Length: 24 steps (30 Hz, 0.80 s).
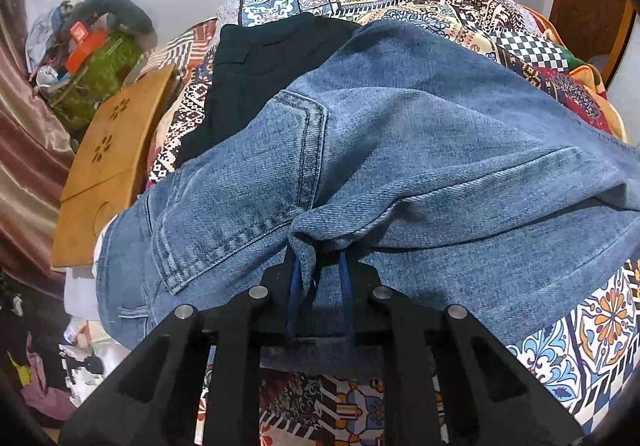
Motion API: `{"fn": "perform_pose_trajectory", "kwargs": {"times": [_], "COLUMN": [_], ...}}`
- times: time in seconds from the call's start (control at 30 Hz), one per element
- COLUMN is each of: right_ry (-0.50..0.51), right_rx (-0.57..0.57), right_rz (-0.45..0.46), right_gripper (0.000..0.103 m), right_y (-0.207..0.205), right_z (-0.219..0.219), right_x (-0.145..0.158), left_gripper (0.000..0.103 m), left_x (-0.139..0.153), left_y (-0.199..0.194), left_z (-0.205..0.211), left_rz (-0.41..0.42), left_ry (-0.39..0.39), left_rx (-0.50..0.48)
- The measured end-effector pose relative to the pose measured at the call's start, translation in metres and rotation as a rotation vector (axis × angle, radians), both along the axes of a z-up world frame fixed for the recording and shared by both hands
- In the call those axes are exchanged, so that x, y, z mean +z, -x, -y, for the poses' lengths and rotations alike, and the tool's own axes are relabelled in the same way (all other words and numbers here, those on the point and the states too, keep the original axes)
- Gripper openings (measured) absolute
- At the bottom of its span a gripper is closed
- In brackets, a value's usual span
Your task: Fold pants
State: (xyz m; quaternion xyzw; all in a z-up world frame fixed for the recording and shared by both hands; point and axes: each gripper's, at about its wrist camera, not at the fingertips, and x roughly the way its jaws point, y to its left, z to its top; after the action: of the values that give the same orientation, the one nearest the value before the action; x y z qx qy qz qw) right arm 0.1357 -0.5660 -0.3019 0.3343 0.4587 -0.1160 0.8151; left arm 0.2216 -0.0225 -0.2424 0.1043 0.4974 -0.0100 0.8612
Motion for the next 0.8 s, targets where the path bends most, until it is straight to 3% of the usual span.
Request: {"fn": "perform_pose_trajectory", "kwargs": {"times": [0.17, 0.33, 0.47, 0.6, 0.8], "right_ry": [0.104, 0.239, 0.326, 0.344, 0.256], "right_rx": [0.039, 0.062, 0.076, 0.105, 0.105], "right_rz": [0.082, 0.231, 0.31, 0.26, 0.086], "right_gripper": [0.009, 0.009, 0.009, 0.009, 0.009], "right_y": [-0.005, -0.015, -0.014, -0.013, -0.006], "right_z": [0.0, 0.006, 0.012, 0.018, 0.024], "right_x": [0.031, 0.091, 0.124, 0.109, 0.036], "left_gripper": [0.01, 0.009, 0.009, 0.009, 0.009], "left_x": [0.03, 0.075, 0.08, 0.054, 0.02], "left_y": [0.001, 0.008, 0.014, 0.02, 0.024], "left_z": [0.001, 0.014, 0.025, 0.028, 0.03], "left_rz": [0.038, 0.101, 0.089, 0.006, -0.082], "left_ry": [-0.019, -0.008, 0.008, 0.045, 0.068], "left_rx": [-0.017, -0.059, -0.08, -0.087, -0.089]}}
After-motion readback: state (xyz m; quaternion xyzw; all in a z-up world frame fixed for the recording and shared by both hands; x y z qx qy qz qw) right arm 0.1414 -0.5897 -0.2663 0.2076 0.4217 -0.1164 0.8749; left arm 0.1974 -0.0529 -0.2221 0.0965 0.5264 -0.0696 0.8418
